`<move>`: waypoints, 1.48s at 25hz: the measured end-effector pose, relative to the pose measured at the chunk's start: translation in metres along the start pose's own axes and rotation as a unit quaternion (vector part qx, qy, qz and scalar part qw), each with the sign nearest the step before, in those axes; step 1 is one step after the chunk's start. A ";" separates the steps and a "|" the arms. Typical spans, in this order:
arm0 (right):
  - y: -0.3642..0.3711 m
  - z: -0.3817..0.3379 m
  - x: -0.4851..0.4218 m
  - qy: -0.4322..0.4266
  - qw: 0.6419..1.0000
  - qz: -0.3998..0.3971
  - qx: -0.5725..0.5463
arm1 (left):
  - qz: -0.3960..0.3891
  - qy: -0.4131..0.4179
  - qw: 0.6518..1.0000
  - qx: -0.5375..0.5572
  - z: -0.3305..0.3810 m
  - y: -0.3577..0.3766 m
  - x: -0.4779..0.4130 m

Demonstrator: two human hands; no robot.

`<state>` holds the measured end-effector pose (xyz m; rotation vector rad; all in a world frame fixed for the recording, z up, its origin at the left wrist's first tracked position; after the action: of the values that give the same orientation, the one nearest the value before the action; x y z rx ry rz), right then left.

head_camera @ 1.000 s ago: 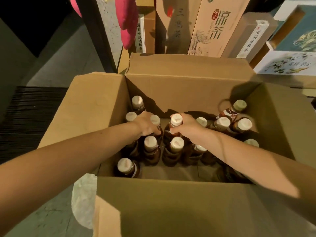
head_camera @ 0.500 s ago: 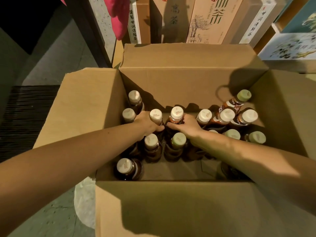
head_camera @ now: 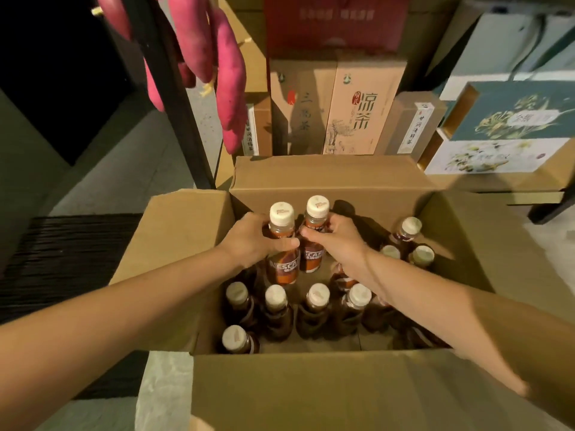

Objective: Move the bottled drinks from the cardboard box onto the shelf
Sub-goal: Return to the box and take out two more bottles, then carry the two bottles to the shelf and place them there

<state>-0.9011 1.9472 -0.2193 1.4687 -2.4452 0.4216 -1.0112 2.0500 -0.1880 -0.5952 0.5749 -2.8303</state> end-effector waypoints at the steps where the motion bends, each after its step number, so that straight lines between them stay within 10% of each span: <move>1: -0.002 -0.019 0.004 -0.021 1.000 -0.001 0.005 | 0.028 0.024 0.999 0.024 0.014 -0.009 0.010; 10: 0.039 -0.191 0.059 -0.241 0.967 -0.054 0.059 | 0.260 0.134 0.949 0.115 0.115 -0.074 0.142; 19: 0.190 -0.258 0.128 -0.343 0.913 -0.214 0.058 | 0.470 0.073 0.876 0.078 0.099 -0.109 0.327; 37: 0.739 -0.257 0.323 -0.316 0.796 -0.515 0.039 | 0.717 -0.083 0.688 0.066 -0.103 -0.149 0.834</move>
<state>-1.6860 2.1111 0.0515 2.9924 -1.5018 -0.2604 -1.8217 2.0010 0.0752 -0.1565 0.4473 -1.2628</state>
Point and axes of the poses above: each hand's wrist, its own x-axis away from the middle knuckle, its own y-axis out of the palm, z = x × y, the point moved 6 cm from there along -x, towards the middle knuckle, and after that the axes turned 15 degrees about -z, right-handed, at the moved point
